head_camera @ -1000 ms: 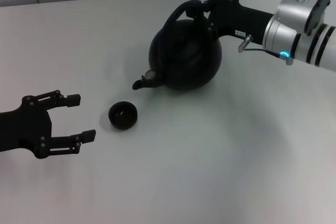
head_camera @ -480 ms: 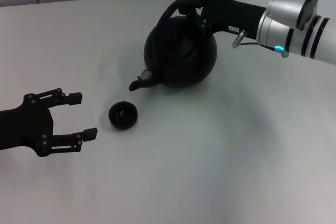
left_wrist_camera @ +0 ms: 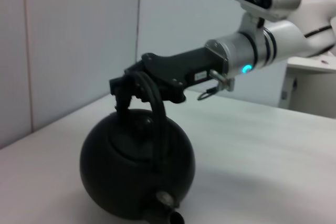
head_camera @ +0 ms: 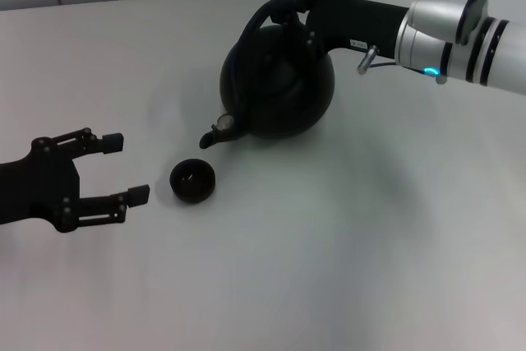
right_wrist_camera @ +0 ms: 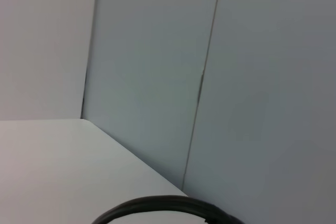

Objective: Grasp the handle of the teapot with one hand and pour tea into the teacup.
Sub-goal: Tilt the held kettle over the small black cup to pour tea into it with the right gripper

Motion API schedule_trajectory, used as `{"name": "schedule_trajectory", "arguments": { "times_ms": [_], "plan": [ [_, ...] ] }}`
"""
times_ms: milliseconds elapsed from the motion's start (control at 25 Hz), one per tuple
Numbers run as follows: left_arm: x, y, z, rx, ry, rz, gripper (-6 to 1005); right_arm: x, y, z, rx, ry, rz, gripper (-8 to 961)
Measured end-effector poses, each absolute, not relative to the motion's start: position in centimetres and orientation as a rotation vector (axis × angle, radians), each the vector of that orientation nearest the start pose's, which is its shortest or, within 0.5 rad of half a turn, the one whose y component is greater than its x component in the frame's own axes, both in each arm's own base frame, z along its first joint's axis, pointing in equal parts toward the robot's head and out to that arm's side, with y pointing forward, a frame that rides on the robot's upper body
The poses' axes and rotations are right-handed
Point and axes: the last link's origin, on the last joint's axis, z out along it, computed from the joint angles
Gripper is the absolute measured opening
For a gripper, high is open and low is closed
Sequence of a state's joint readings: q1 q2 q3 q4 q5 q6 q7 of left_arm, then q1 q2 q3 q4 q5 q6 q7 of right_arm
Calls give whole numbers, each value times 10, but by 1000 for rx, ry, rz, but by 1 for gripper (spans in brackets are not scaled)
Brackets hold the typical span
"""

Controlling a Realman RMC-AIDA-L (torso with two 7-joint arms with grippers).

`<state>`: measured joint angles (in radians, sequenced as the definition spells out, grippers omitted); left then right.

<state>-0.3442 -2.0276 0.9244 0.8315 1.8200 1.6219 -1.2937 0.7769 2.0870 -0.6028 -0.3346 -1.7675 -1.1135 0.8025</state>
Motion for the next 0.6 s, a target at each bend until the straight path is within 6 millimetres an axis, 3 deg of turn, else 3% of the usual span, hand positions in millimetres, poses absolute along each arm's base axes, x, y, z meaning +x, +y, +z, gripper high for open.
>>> {"name": "schedule_trajectory", "arguments": {
  "times_ms": [600],
  "plan": [
    [-274, 304, 26, -2734, -425, -667, 863, 209, 419, -29, -2428, 62, 568, 117]
  ]
}}
